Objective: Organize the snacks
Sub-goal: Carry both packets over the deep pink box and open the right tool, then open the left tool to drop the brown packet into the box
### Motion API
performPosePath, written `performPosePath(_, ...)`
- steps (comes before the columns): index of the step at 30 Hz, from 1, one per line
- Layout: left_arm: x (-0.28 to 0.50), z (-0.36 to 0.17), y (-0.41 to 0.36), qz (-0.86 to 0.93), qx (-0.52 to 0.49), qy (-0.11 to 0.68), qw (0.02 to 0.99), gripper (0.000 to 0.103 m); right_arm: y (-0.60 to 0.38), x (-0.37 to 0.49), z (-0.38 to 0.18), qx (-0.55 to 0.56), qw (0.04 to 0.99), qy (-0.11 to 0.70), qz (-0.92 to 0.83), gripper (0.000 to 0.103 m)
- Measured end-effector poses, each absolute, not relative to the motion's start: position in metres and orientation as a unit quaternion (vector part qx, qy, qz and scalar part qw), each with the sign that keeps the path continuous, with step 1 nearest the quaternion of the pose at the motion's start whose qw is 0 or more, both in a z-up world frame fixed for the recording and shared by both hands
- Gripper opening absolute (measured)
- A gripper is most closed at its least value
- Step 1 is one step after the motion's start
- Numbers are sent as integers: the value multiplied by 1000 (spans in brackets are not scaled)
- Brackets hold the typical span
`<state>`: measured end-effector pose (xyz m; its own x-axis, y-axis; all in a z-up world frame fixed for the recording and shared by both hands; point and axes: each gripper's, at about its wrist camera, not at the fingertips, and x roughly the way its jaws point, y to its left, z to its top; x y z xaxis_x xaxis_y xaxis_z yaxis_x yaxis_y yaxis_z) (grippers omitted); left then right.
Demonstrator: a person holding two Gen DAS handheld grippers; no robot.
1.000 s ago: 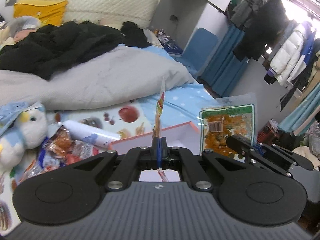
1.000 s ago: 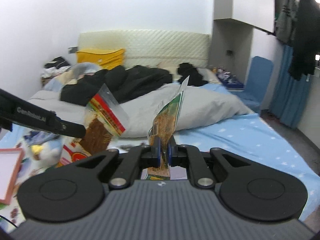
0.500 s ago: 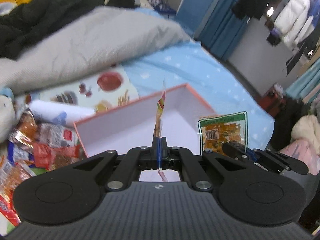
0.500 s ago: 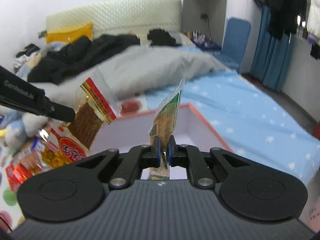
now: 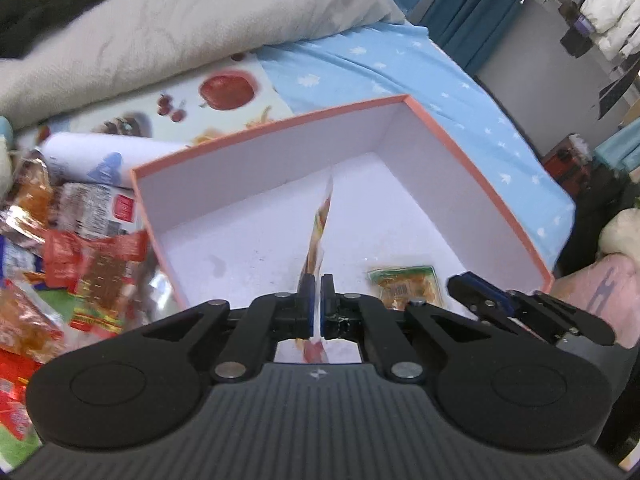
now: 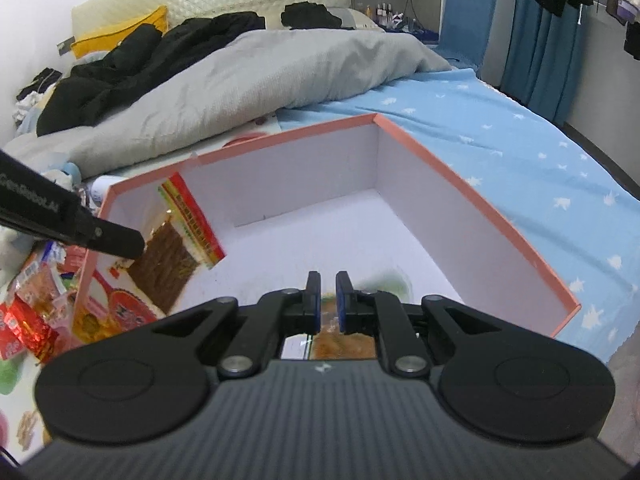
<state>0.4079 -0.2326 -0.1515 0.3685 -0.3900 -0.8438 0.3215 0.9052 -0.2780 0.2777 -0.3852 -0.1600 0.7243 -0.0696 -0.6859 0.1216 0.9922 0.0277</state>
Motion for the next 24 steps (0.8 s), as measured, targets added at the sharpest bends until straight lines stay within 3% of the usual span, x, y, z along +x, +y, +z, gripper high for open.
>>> performPosePath(1, 407, -150, -231, -214, -26, 519, 827, 3, -386, 278, -160, 35, 927, 369, -55, 21)
performPosePath(2, 407, -148, -229, -211, -27, 521, 826, 7, -386, 276, -158, 38, 928, 367, -54, 37)
performPosePath(3, 406, -144, -226, -212, -32, 521, 826, 18, -387, 275, -157, 42, 930, 363, -50, 47)
performPosePath(4, 406, -141, -223, -211, -36, 519, 827, 35, -386, 272, -153, 43, 932, 357, -47, 48)
performPosePath(6, 400, -130, -216, -204, -38, 502, 840, 49, -386, 269, -146, 44, 935, 348, -50, 48)
performPosePath(24, 313, -26, -132, -187, -60, 379, 904, 49, -334, 218, -47, 43, 972, 229, 14, 48)
